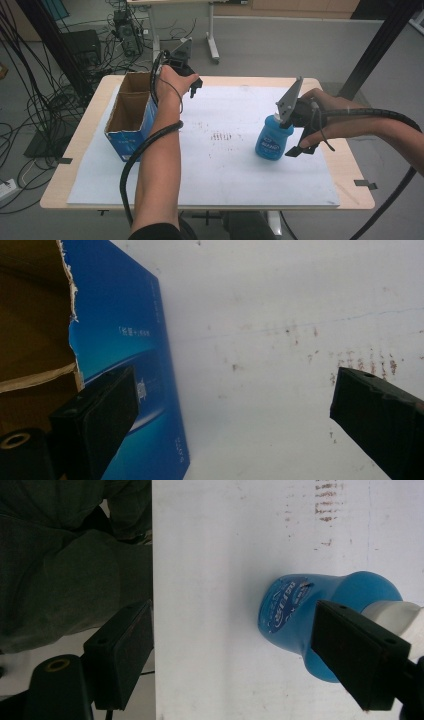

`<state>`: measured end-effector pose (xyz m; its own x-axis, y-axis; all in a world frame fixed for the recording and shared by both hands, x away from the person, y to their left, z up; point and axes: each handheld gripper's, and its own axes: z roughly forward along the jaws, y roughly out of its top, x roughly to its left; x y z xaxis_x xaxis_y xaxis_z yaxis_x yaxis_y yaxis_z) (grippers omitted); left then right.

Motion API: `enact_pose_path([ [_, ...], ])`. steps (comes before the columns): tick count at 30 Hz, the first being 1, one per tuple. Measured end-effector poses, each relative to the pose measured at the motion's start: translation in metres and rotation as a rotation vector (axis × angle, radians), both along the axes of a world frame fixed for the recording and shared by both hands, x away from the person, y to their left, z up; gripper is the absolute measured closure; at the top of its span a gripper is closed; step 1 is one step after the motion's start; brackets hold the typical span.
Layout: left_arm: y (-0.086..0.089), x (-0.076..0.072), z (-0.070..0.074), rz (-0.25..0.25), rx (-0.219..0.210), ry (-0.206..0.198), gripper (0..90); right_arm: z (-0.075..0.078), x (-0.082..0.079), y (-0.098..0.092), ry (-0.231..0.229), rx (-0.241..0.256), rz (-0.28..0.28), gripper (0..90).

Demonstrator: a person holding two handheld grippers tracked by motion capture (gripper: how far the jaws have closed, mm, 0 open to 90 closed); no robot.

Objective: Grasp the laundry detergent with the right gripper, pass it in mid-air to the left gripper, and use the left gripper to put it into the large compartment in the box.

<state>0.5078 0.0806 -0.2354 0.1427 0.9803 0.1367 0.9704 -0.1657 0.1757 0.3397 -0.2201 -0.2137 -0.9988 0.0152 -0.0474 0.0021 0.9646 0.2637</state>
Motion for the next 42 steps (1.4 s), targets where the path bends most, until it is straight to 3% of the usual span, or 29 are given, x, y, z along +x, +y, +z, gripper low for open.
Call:
enact_pose_path([
  [11, -0.002, -0.003, 0.003, -0.004, -0.003, -0.005, 5.8, 0.002, -0.004, -0.013, -0.011, 0.008, -0.029, 17.7],
  [28, 0.002, -0.004, 0.006, -0.008, 0.0, -0.013, 5.8, -0.01, 0.006, -0.067, -0.032, 0.033, -0.168, 17.4],
  [35, -0.001, -0.002, 0.003, -0.017, 0.0, -0.01, 5.8, -0.02, 0.013, -0.091, -0.045, 0.086, -0.251, 16.3],
  [42, -0.001, -0.001, 0.003, -0.022, 0.006, -0.008, 5.8, -0.042, 0.022, -0.116, -0.054, 0.168, -0.338, 13.5],
])
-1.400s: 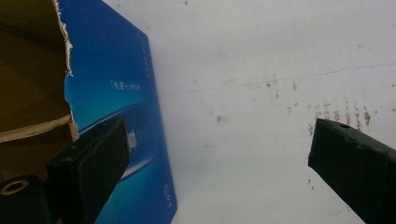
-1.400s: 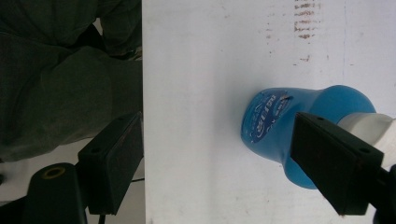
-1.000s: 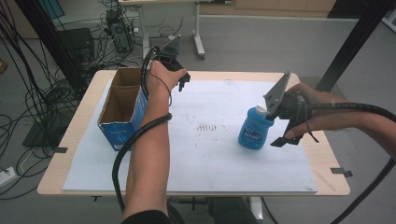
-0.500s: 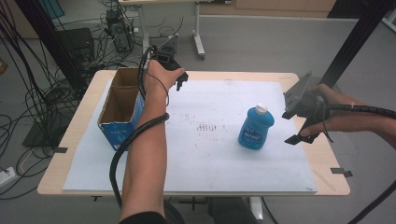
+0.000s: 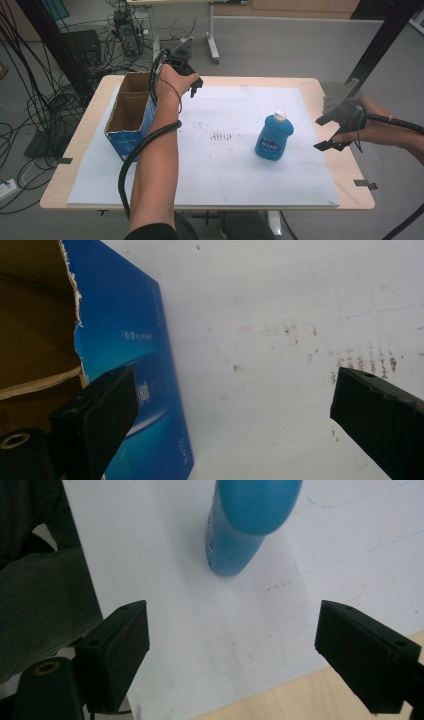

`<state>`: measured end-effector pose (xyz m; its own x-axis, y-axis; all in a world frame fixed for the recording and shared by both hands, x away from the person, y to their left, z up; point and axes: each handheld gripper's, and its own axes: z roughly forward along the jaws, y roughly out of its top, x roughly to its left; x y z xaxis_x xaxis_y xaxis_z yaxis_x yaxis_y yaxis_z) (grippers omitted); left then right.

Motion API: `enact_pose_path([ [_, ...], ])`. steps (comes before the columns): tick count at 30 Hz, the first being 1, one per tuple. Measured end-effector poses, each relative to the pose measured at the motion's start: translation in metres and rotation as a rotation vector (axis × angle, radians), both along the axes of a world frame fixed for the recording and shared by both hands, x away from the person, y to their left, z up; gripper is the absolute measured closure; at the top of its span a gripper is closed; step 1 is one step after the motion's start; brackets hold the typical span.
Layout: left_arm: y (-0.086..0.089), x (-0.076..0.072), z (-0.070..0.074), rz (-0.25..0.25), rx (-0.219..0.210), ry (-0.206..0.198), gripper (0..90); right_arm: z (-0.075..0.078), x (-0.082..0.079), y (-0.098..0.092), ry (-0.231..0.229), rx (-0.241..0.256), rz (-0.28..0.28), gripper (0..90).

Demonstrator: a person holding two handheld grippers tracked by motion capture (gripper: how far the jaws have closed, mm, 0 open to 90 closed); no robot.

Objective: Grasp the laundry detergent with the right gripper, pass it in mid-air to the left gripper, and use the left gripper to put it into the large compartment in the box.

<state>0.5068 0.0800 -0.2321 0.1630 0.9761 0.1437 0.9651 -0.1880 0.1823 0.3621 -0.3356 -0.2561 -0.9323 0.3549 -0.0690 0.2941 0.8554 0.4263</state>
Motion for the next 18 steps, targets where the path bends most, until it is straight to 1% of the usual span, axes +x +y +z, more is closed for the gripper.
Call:
enact_pose_path([
  [1, 0.0, 0.0, 0.0, 0.0, 0.0, -0.003, 5.8, 0.0, 0.0, 0.0, 0.0, 0.0, 0.0, 13.5],
  [2, 0.0, 0.0, 0.0, 0.0, -0.002, -0.001, 5.7, -0.006, 0.002, -0.004, -0.006, 0.027, -0.016, 13.0],
  [3, 0.0, 0.0, 0.0, 0.0, -0.002, -0.001, 5.7, -0.006, 0.002, -0.004, -0.006, 0.027, -0.016, 13.0],
  [8, -0.002, 0.0, -0.002, -0.005, 0.003, 0.003, 5.7, -0.024, 0.007, -0.011, -0.02, 0.111, -0.056, 11.7],
  [10, -0.003, 0.0, -0.002, -0.009, 0.002, 0.003, 5.7, -0.03, 0.009, -0.012, -0.023, 0.132, -0.064, 10.9],
  [11, -0.004, 0.001, -0.002, -0.01, 0.003, 0.003, 5.7, -0.037, 0.011, -0.013, -0.026, 0.16, -0.071, 10.2],
  [12, -0.005, 0.001, -0.003, -0.015, 0.003, 0.005, 5.7, -0.04, 0.011, -0.013, -0.026, 0.172, -0.073, 10.0],
  [13, -0.005, 0.001, -0.003, -0.015, 0.003, 0.005, 5.7, -0.04, 0.011, -0.013, -0.026, 0.172, -0.073, 10.0],
  [14, -0.005, 0.001, -0.004, -0.015, 0.006, 0.006, 5.7, -0.046, 0.013, -0.012, -0.037, 0.195, -0.078, 9.0],
  [15, -0.005, 0.001, -0.004, -0.015, 0.006, 0.006, 5.6, -0.046, 0.013, -0.012, -0.037, 0.195, -0.078, 9.0],
  [17, -0.006, 0.0, -0.004, -0.016, 0.003, 0.006, 5.6, -0.052, 0.013, -0.011, -0.047, 0.215, -0.08, 8.5],
  [18, -0.006, 0.0, -0.005, -0.016, 0.003, 0.006, 5.6, -0.058, 0.014, -0.009, -0.054, 0.241, -0.083, 7.8],
])
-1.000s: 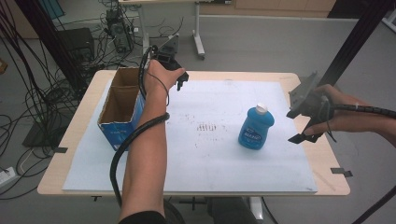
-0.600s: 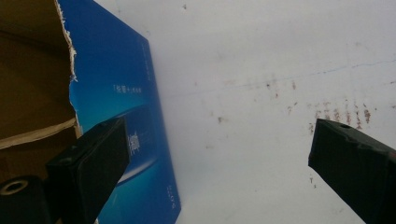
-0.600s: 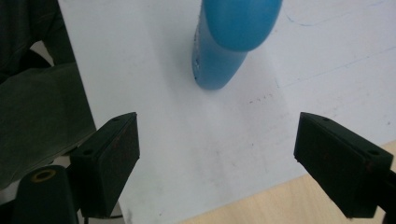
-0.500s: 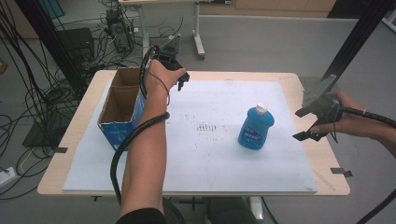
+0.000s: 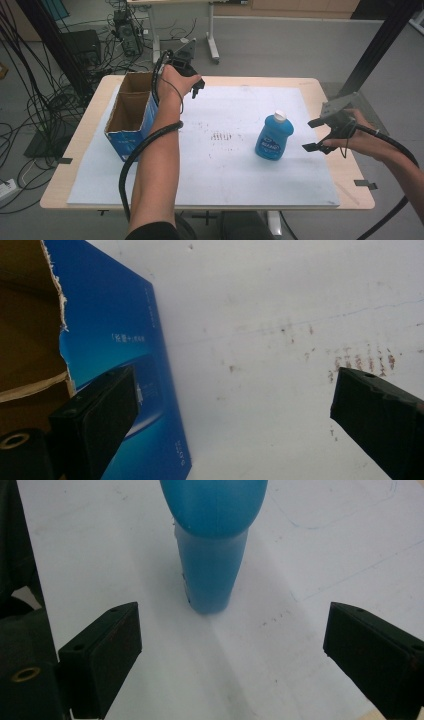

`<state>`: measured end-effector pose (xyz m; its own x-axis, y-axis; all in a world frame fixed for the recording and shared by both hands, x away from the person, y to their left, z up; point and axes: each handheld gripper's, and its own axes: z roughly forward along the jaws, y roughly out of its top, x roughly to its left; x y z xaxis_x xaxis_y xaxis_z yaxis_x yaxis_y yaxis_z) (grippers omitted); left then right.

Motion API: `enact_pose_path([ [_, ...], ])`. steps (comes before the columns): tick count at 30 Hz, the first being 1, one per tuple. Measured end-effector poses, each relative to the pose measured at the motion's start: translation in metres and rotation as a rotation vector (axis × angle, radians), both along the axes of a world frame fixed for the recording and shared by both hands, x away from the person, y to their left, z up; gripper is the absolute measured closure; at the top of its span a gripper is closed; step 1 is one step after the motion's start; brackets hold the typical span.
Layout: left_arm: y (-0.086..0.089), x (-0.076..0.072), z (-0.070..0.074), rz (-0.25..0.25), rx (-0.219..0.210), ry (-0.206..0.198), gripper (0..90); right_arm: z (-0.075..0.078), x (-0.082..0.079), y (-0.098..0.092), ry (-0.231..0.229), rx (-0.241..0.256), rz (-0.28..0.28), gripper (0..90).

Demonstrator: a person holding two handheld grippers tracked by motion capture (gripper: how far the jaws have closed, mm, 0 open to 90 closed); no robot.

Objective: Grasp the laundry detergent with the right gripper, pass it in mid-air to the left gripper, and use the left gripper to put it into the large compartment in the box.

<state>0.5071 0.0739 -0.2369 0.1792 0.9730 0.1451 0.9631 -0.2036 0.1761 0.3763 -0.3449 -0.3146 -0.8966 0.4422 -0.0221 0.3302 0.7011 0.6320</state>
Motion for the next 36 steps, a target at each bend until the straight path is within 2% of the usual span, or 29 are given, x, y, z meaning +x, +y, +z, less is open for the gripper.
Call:
enact_pose_path([
  [1, 0.0, 0.0, -0.001, -0.001, -0.001, 0.001, 5.6, 0.0, 0.0, 0.0, 0.0, 0.0, 0.0, 7.8],
  [4, 0.0, 0.0, -0.003, -0.002, -0.002, 0.004, 5.6, -0.013, 0.001, 0.003, -0.012, 0.059, -0.007, 6.9],
  [9, 0.0, -0.001, -0.006, -0.002, 0.001, 0.009, 5.6, -0.026, 0.002, 0.008, -0.027, 0.1, -0.012, 5.6],
  [10, 0.001, -0.001, -0.006, -0.002, 0.001, 0.011, 5.6, -0.032, 0.003, 0.01, -0.034, 0.124, -0.015, 5.2],
  [15, 0.002, -0.002, -0.008, 0.0, 0.004, 0.007, 5.6, -0.041, 0.003, 0.014, -0.054, 0.159, -0.019, 4.5],
  [18, 0.003, -0.003, -0.009, 0.001, 0.005, 0.01, 5.6, -0.051, 0.005, 0.018, -0.064, 0.205, -0.029, 3.8],
  [36, 0.005, -0.005, -0.014, 0.001, 0.014, 0.019, 5.6, -0.081, 0.01, 0.039, -0.097, 0.315, -0.039, 3.0],
])
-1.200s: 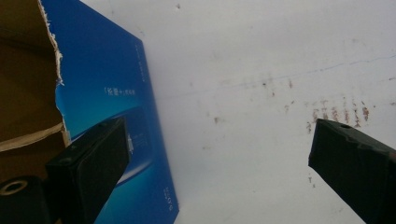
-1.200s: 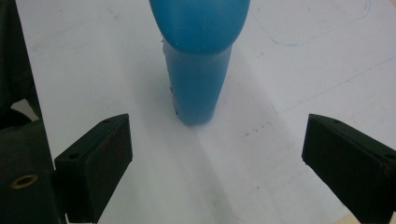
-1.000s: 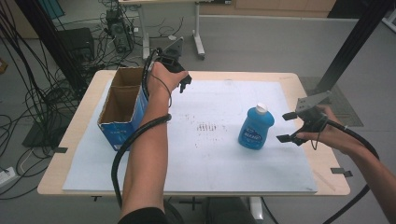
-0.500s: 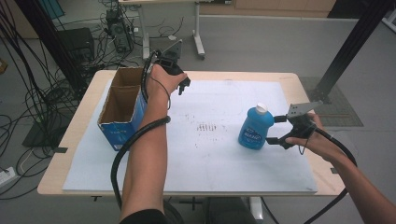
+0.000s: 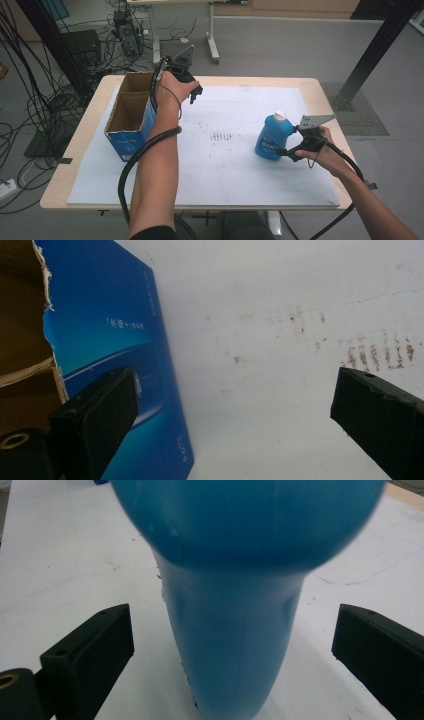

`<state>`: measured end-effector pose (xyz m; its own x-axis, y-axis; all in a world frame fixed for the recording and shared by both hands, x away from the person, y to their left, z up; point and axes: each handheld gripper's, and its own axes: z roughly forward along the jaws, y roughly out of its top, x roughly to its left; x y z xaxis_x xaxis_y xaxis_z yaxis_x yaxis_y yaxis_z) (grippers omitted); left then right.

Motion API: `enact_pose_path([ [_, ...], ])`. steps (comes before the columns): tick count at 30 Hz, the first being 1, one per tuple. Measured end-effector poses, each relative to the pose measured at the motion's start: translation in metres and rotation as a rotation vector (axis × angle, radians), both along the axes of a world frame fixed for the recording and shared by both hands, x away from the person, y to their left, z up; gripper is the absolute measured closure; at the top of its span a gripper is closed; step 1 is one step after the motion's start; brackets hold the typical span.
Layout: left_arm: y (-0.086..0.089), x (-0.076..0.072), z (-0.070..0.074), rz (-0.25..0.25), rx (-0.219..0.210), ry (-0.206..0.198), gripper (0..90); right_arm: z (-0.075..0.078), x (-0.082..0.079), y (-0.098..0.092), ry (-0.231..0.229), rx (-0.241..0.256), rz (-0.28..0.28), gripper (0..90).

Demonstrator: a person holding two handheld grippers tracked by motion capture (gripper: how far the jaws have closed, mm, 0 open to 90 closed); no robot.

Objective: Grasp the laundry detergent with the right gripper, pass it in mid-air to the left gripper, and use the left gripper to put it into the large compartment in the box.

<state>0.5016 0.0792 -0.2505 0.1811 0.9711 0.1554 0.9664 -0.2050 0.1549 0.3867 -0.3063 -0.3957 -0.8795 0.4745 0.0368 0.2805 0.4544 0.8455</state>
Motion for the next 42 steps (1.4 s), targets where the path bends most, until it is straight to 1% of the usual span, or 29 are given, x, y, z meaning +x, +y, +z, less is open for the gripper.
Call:
enact_pose_path([
  [12, -0.002, -0.001, 0.0, -0.004, -0.004, -0.002, 5.6, -0.01, 0.0, 0.01, -0.021, 0.031, 0.004, 2.5],
  [15, -0.002, -0.001, -0.001, -0.005, -0.004, 0.002, 5.6, -0.011, 0.0, 0.012, -0.023, 0.037, 0.004, 2.5],
  [20, -0.003, -0.002, 0.0, -0.004, -0.006, -0.002, 5.6, -0.014, 0.001, 0.014, -0.031, 0.056, 0.003, 2.4],
  [24, -0.002, -0.003, 0.0, -0.007, -0.004, -0.001, 5.6, -0.015, 0.001, 0.015, -0.034, 0.067, 0.001, 2.4],
  [33, -0.002, -0.003, -0.001, -0.008, -0.009, 0.001, 5.6, -0.017, 0.002, 0.017, -0.032, 0.073, 0.003, 2.3],
  [42, -0.001, -0.003, 0.0, -0.009, -0.009, 0.002, 5.6, -0.017, 0.002, 0.018, -0.041, 0.084, 0.008, 2.3],
])
